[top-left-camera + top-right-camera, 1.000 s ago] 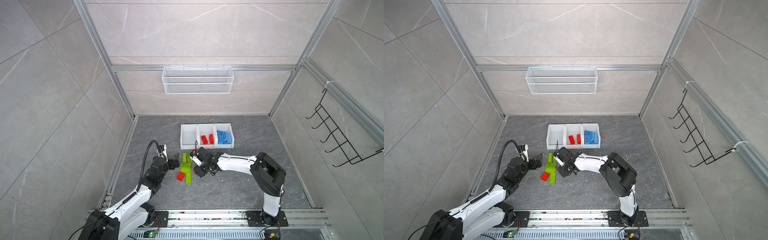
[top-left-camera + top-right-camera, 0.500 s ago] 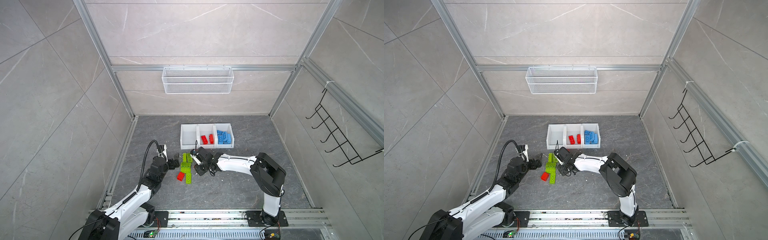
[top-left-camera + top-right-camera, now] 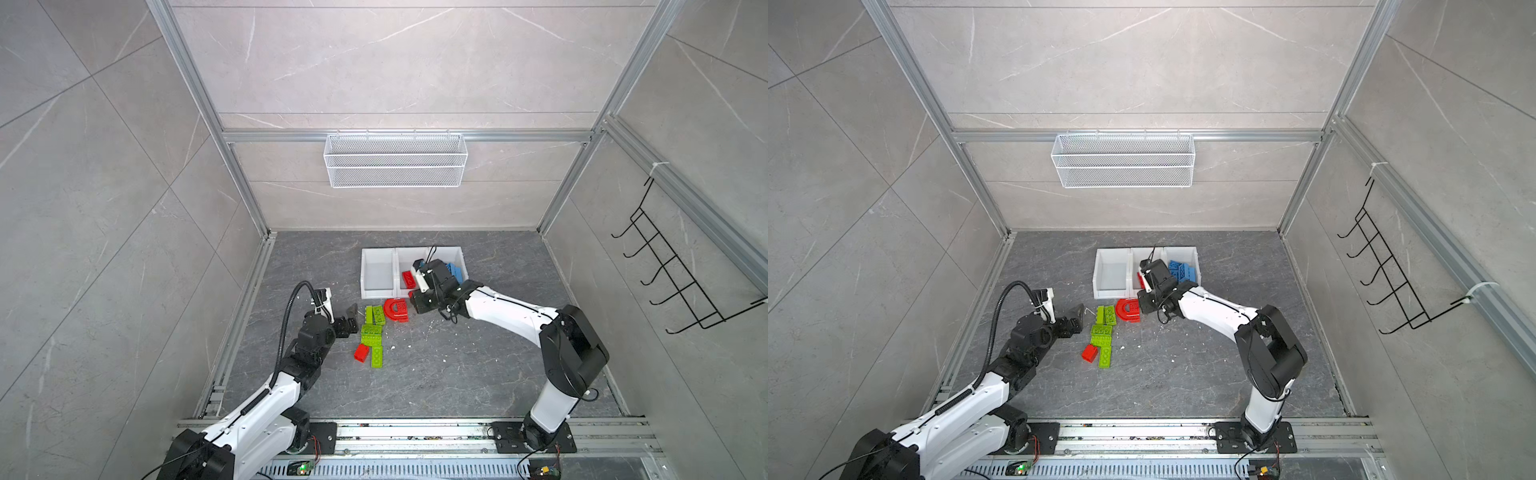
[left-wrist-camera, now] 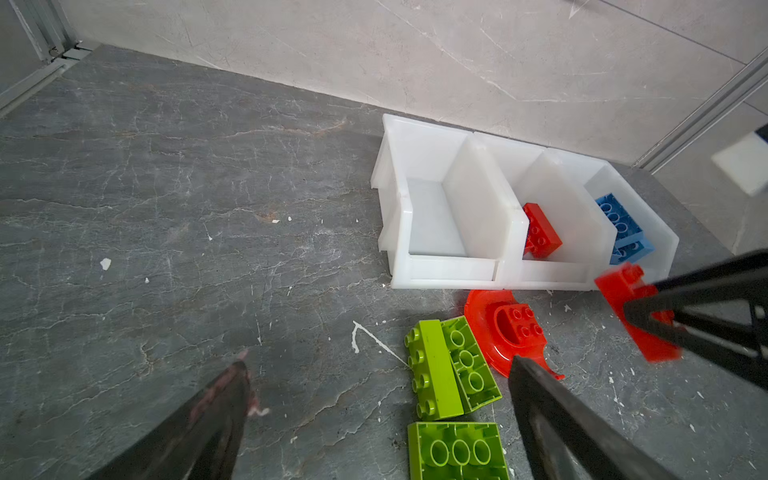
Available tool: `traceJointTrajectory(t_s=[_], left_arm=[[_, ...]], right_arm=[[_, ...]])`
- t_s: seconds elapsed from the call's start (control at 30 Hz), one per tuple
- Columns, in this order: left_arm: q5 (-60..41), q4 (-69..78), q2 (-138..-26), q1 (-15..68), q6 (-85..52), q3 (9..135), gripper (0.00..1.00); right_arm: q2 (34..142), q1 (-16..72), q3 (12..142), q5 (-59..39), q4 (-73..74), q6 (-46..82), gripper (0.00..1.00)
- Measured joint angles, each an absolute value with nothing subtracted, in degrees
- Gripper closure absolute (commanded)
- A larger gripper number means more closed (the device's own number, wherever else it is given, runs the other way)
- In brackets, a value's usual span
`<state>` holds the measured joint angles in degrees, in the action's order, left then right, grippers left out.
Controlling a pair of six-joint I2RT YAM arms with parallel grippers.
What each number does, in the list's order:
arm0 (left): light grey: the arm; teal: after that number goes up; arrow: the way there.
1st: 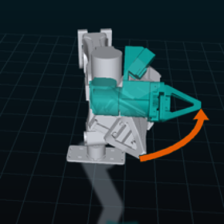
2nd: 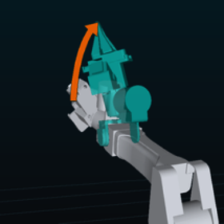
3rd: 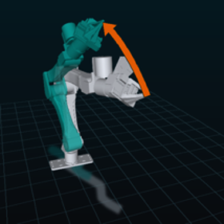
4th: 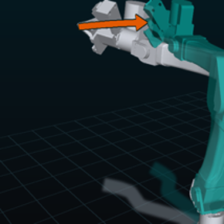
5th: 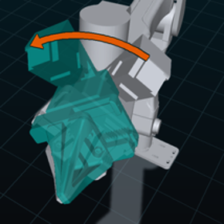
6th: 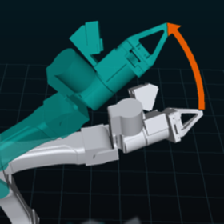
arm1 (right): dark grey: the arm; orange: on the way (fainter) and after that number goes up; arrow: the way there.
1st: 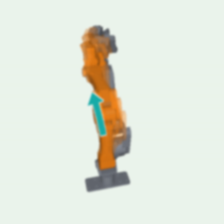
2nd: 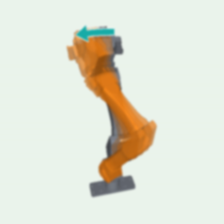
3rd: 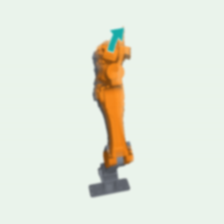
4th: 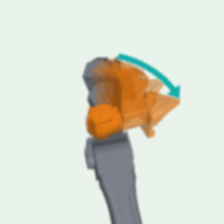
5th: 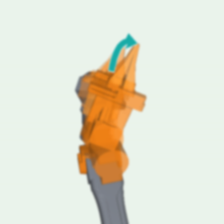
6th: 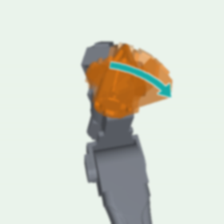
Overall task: Sort the legos into containers by color
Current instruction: 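Carry the red brick into the middle compartment and open the right gripper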
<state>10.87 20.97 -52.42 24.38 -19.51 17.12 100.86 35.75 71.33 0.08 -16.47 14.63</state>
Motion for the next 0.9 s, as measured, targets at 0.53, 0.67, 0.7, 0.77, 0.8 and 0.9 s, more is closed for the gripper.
traceJointTrajectory(t_s=[0.53,0.67,0.7,0.77,0.8,0.9], left_arm=[[10.94,20.95,-51.68,24.38,-19.53,17.12,0.01],[10.98,20.95,-51.35,24.38,-19.53,17.12,0.01],[10.98,20.95,-51.33,24.38,-19.53,17.12,0.01],[10.98,20.95,-51.35,24.38,-19.53,17.12,0.01],[11.0,20.95,-51.35,24.38,-19.53,17.12,0.01],[11.03,20.95,-51.53,24.38,-19.53,17.12,0.01]], right_arm=[[118.83,30.06,94.45,-2.39,-17.15,16.14,0.72],[120.77,29.76,96.07,-2.83,-17.54,16.78,0.71],[121.23,29.69,96.44,-2.81,-17.82,16.84,0.71],[121.97,29.69,97.27,-2.79,-18.46,16.95,0.71],[122.43,29.69,97.78,-2.7,-18.81,16.95,0.71],[123.74,29.69,99.15,-2.39,-19.51,16.95,0.71]])
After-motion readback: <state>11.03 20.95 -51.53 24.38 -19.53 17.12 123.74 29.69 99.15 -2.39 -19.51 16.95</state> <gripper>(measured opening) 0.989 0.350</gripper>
